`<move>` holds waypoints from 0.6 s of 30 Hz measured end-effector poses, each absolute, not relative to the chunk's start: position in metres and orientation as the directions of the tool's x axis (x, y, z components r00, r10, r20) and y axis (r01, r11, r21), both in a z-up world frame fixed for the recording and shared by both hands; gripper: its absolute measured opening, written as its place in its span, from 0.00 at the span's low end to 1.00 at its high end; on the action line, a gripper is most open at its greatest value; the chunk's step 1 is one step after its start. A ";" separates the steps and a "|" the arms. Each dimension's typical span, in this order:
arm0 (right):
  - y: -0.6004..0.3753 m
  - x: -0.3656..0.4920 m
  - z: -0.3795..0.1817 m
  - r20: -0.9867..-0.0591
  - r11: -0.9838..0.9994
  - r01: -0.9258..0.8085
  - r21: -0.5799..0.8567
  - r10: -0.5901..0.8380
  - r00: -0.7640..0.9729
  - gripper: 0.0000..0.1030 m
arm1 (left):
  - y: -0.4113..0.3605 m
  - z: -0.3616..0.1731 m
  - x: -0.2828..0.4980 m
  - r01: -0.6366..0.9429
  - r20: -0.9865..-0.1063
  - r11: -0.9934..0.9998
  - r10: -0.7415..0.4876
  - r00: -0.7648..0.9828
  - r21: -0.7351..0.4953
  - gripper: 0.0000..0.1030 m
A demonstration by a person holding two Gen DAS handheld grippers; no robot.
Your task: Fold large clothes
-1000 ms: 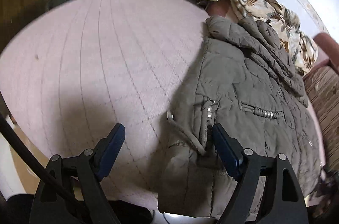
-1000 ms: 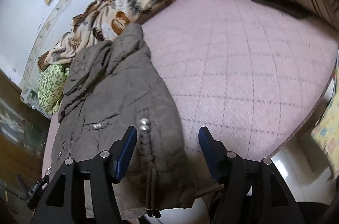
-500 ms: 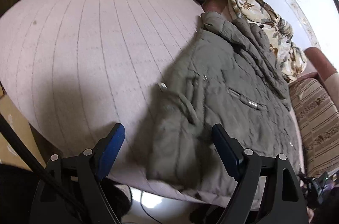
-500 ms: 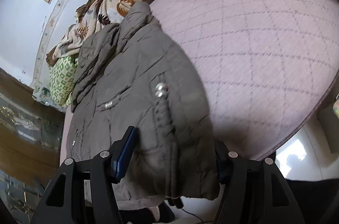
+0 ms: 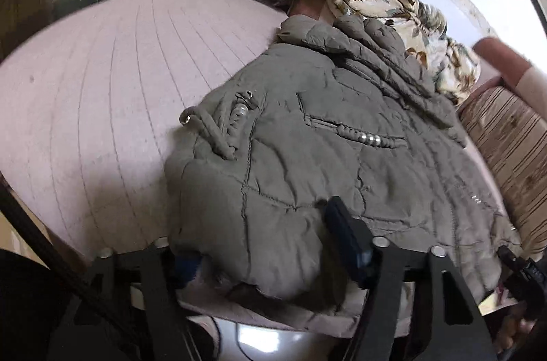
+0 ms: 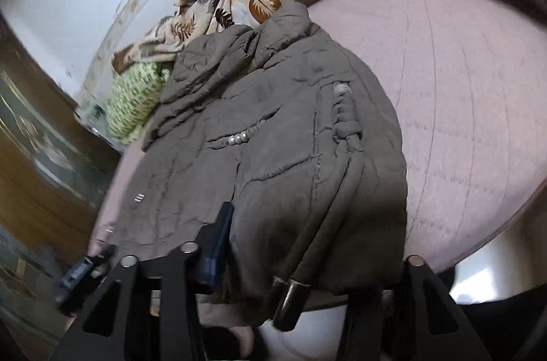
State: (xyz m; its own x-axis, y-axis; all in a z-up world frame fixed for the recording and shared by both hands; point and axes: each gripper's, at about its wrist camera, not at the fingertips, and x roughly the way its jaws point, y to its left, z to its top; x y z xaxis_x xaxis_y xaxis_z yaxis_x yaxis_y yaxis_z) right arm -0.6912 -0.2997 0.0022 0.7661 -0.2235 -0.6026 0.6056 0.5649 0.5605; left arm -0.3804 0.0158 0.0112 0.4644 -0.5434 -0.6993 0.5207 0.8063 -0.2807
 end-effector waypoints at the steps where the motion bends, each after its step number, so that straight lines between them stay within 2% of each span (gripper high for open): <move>1: -0.300 -0.690 -0.001 -0.619 0.564 0.622 0.544 -0.230 0.751 0.38 | 0.014 0.010 -0.379 0.520 -0.703 0.812 -0.531 0.473 -0.264 0.61; 8: -0.301 -0.679 -0.014 -0.683 0.575 0.676 0.461 -0.257 0.684 0.36 | 0.000 0.004 -0.389 0.550 -0.707 0.828 -0.453 0.543 -0.108 0.61; 18: -0.303 -0.680 -0.019 -0.667 0.563 0.668 0.487 -0.254 0.700 0.38 | -0.005 -0.001 -0.393 0.533 -0.694 0.845 -0.411 0.592 -0.046 0.70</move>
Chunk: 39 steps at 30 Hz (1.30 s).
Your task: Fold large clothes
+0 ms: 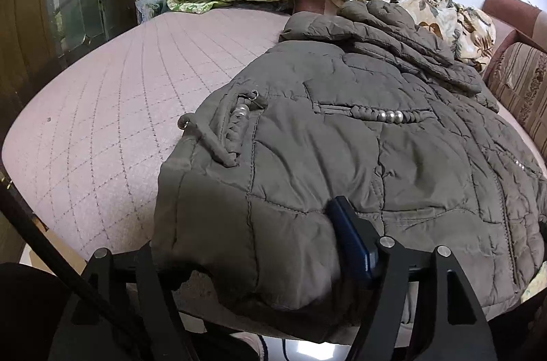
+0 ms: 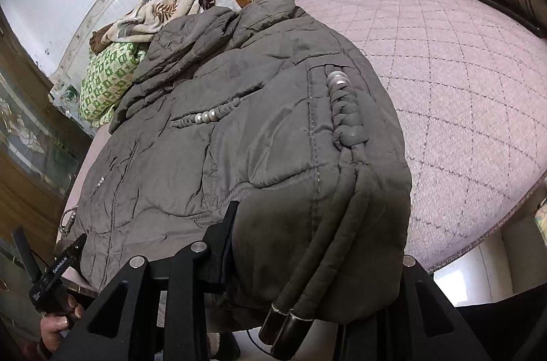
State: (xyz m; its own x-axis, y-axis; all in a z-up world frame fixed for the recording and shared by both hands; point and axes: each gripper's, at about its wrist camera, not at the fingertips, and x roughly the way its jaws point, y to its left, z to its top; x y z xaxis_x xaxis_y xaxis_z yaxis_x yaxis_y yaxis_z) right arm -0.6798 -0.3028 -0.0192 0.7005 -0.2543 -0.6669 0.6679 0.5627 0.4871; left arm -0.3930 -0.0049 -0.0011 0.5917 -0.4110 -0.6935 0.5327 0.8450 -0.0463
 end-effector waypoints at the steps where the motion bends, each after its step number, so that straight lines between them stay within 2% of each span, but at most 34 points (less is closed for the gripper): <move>1: -0.303 -0.681 -0.020 -0.664 0.557 0.666 0.496 -0.251 0.704 0.38 | -0.005 -0.001 -0.394 0.532 -0.693 0.846 -0.408 0.594 -0.041 0.70; 7: -0.302 -0.681 -0.019 -0.665 0.554 0.667 0.498 -0.250 0.704 0.38 | -0.004 -0.003 -0.389 0.508 -0.700 0.861 -0.384 0.602 -0.035 0.84; 18: -0.301 -0.673 -0.017 -0.691 0.567 0.676 0.471 -0.239 0.682 0.42 | -0.004 -0.003 -0.389 0.500 -0.699 0.866 -0.370 0.613 -0.019 0.84; 22: -0.299 -0.671 -0.014 -0.693 0.585 0.678 0.445 -0.255 0.674 0.38 | -0.007 -0.001 -0.392 0.521 -0.700 0.854 -0.376 0.607 -0.007 0.75; 26: -0.294 -0.668 -0.008 -0.685 0.610 0.678 0.410 -0.284 0.670 0.30 | -0.013 0.002 -0.401 0.548 -0.684 0.835 -0.366 0.630 0.058 0.64; 32: -0.286 -0.663 -0.004 -0.689 0.640 0.687 0.344 -0.326 0.648 0.27 | -0.018 0.006 -0.409 0.573 -0.659 0.812 -0.372 0.653 0.110 0.45; 39: -0.282 -0.660 -0.003 -0.695 0.651 0.695 0.306 -0.347 0.630 0.27 | -0.023 0.008 -0.413 0.589 -0.648 0.795 -0.374 0.664 0.145 0.36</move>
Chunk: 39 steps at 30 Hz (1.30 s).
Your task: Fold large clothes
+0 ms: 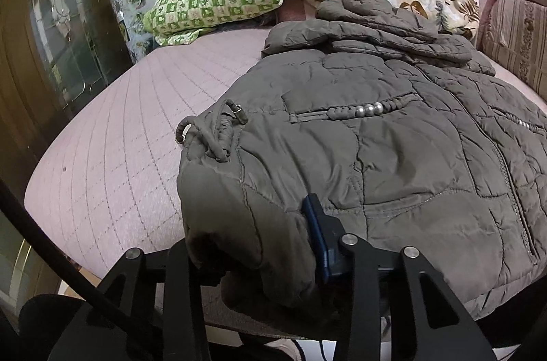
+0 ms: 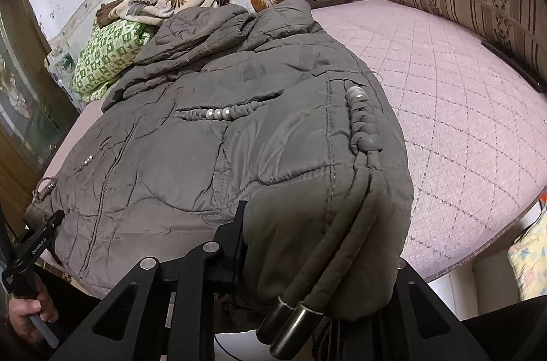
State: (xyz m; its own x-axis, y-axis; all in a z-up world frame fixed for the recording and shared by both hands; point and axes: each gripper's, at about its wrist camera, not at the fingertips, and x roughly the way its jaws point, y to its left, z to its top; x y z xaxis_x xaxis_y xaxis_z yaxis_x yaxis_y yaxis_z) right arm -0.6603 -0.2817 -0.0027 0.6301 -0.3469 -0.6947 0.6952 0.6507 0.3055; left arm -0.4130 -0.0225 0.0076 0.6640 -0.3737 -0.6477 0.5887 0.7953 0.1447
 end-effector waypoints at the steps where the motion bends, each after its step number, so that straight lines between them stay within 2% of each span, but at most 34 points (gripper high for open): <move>1: -0.282 -0.659 -0.003 -0.695 0.651 0.696 0.304 -0.348 0.630 0.27 | -0.023 0.008 -0.413 0.589 -0.647 0.794 -0.373 0.665 0.147 0.36; 12: -0.274 -0.663 0.007 -0.659 0.661 0.691 0.291 -0.385 0.646 0.23 | -0.023 0.009 -0.417 0.592 -0.636 0.790 -0.375 0.674 0.162 0.31; 39: -0.268 -0.673 0.025 -0.608 0.667 0.688 0.286 -0.429 0.668 0.22 | -0.016 0.020 -0.425 0.594 -0.608 0.785 -0.389 0.692 0.175 0.26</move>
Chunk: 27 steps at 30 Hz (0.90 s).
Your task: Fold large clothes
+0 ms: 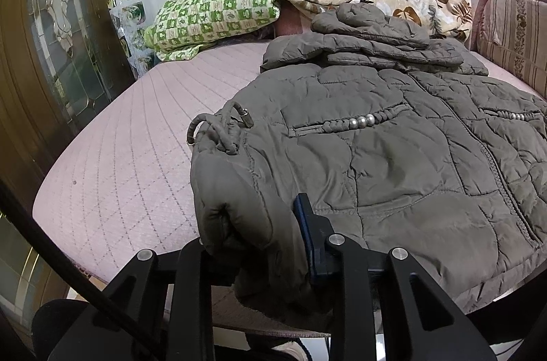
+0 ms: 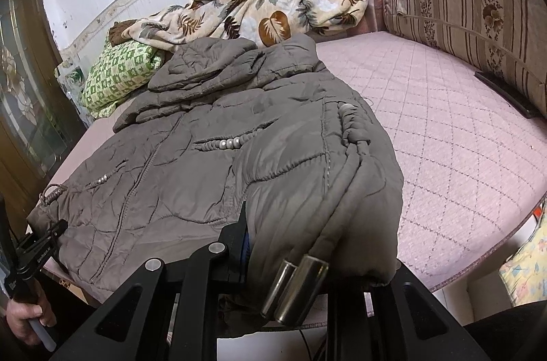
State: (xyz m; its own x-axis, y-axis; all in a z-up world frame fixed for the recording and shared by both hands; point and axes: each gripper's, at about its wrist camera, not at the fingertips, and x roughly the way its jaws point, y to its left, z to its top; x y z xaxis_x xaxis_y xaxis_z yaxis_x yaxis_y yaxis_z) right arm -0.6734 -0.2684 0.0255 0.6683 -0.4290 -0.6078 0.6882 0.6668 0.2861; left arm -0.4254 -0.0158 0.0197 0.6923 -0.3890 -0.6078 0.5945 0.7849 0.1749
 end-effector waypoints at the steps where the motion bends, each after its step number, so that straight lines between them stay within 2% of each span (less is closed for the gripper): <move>1: -0.268 -0.674 0.026 -0.607 0.667 0.688 0.287 -0.429 0.669 0.22 | -0.015 0.020 -0.426 0.594 -0.607 0.785 -0.389 0.693 0.175 0.26; 27: -0.262 -0.692 0.049 -0.564 0.673 0.670 0.314 -0.436 0.701 0.20 | -0.003 0.043 -0.434 0.600 -0.588 0.787 -0.420 0.691 0.144 0.25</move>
State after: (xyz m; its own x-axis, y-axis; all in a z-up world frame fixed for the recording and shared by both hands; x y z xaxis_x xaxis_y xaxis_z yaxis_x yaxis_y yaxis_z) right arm -0.6916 -0.2623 0.0493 0.7015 -0.4363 -0.5635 0.6703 0.6727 0.3135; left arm -0.4337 -0.0030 0.0433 0.6913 -0.4199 -0.5880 0.6002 0.7868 0.1438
